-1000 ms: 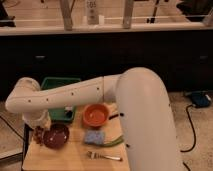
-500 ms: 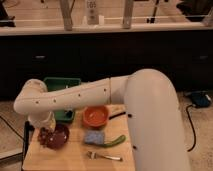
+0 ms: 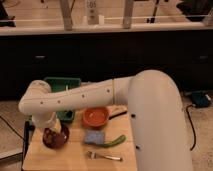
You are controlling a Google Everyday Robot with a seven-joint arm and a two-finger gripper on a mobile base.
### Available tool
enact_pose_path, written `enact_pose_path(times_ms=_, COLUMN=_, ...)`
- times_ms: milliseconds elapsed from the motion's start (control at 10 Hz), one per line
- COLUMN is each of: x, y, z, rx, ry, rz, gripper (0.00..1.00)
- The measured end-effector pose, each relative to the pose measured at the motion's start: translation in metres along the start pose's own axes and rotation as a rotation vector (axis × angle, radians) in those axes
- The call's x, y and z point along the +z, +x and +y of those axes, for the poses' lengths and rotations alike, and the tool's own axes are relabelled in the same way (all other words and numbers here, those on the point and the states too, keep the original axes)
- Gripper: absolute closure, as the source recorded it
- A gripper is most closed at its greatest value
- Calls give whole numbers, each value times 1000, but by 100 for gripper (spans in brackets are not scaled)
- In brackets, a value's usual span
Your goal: Place grapes in purple bowl
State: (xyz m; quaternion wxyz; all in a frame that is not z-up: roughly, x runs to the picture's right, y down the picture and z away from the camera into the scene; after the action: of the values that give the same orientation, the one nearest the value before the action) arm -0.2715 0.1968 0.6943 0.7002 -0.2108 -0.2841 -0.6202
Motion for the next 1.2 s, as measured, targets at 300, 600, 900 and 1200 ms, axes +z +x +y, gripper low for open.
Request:
enact_pose_path(times_ms=300, x=1, y=3, z=3, rx=5, ry=0, rz=-7, gripper=20)
enact_pose_path(times_ms=600, x=-1, y=6, z=8, rx=7, ry=4, rz=-13, gripper=20)
enact_pose_path(times_ms=900, x=-1, y=11, z=12, rx=6, ry=17, rz=-24, gripper=20)
enact_pose_path(times_ms=1200, x=-2, y=17, z=17, rx=-5, ry=33, rz=-42, gripper=20)
